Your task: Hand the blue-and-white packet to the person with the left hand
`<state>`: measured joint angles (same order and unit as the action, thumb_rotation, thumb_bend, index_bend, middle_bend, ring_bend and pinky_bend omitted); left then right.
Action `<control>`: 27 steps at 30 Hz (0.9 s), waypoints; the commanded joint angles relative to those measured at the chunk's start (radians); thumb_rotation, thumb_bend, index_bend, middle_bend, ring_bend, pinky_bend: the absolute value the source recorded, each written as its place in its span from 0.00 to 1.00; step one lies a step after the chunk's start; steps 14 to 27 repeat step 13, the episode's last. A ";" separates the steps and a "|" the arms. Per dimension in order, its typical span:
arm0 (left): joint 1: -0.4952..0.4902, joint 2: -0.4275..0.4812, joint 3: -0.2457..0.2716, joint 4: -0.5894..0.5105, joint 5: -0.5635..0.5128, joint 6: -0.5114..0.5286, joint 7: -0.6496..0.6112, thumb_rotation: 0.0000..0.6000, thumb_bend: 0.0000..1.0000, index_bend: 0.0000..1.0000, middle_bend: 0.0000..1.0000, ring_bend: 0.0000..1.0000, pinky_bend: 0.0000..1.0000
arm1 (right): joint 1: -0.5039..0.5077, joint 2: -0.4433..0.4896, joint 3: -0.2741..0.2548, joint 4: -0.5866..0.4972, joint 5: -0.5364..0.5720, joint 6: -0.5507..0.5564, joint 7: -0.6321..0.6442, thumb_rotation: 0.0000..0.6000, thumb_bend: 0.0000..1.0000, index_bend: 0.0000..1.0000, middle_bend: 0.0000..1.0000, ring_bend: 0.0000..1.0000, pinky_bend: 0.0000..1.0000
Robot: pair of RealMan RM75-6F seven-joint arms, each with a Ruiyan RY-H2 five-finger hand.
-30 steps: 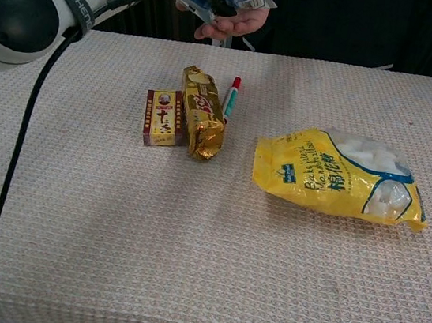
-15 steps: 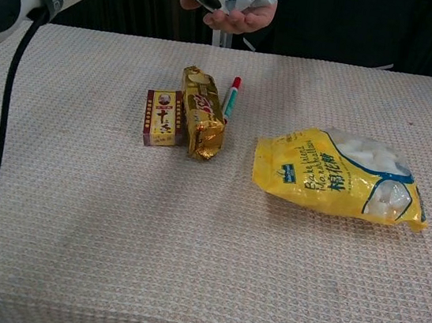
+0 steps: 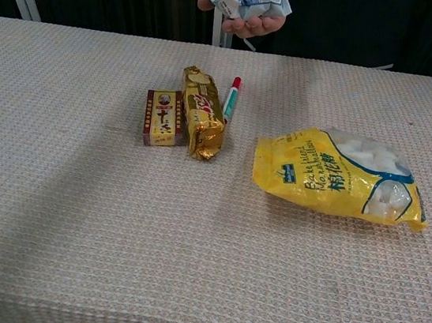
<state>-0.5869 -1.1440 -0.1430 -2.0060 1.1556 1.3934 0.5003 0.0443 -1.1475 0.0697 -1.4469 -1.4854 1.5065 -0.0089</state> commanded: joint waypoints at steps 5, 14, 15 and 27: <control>0.497 -0.053 0.375 0.396 0.343 0.388 -0.244 0.69 0.12 0.01 0.03 0.04 0.24 | 0.000 0.007 -0.003 -0.043 -0.002 0.004 -0.091 1.00 0.21 0.00 0.00 0.00 0.00; 0.541 -0.100 0.336 0.499 0.376 0.378 -0.278 0.56 0.11 0.01 0.03 0.04 0.23 | 0.011 0.014 -0.006 -0.082 0.005 -0.023 -0.134 1.00 0.21 0.00 0.00 0.00 0.00; 0.541 -0.100 0.336 0.499 0.376 0.378 -0.278 0.56 0.11 0.01 0.03 0.04 0.23 | 0.011 0.014 -0.006 -0.082 0.005 -0.023 -0.134 1.00 0.21 0.00 0.00 0.00 0.00; 0.541 -0.100 0.336 0.499 0.376 0.378 -0.278 0.56 0.11 0.01 0.03 0.04 0.23 | 0.011 0.014 -0.006 -0.082 0.005 -0.023 -0.134 1.00 0.21 0.00 0.00 0.00 0.00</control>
